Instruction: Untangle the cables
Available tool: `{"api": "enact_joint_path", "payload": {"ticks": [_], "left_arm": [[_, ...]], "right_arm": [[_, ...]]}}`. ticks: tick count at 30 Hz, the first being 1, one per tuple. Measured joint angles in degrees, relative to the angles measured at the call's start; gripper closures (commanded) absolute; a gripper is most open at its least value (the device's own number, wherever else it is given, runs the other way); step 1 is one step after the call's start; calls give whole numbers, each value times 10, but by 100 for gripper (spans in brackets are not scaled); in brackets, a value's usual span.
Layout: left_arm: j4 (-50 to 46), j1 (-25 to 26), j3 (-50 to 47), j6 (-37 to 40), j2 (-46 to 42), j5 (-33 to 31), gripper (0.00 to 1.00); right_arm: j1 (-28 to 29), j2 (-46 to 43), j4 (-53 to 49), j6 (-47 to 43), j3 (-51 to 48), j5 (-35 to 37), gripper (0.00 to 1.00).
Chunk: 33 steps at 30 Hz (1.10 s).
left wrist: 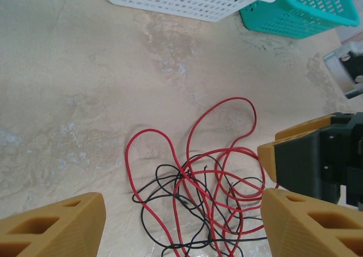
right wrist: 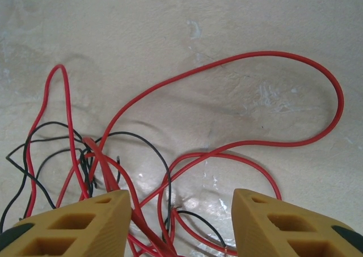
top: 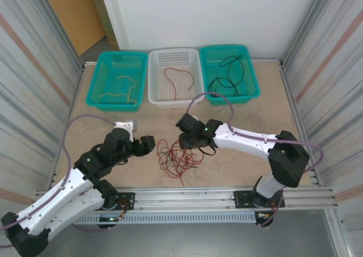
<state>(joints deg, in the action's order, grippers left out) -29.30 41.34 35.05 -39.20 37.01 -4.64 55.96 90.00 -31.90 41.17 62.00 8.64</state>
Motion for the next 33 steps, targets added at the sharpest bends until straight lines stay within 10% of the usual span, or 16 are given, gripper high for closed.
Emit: {"api": "enact_joint_path", "payload": {"ticks": [27, 33], "left_arm": [[21, 0, 9, 8, 79, 61, 18], [21, 0, 7, 2, 58, 59, 18]], "right_arm": [[78, -73, 7, 30, -68, 47, 24], [77, -62, 23, 28, -66, 34, 32]]}}
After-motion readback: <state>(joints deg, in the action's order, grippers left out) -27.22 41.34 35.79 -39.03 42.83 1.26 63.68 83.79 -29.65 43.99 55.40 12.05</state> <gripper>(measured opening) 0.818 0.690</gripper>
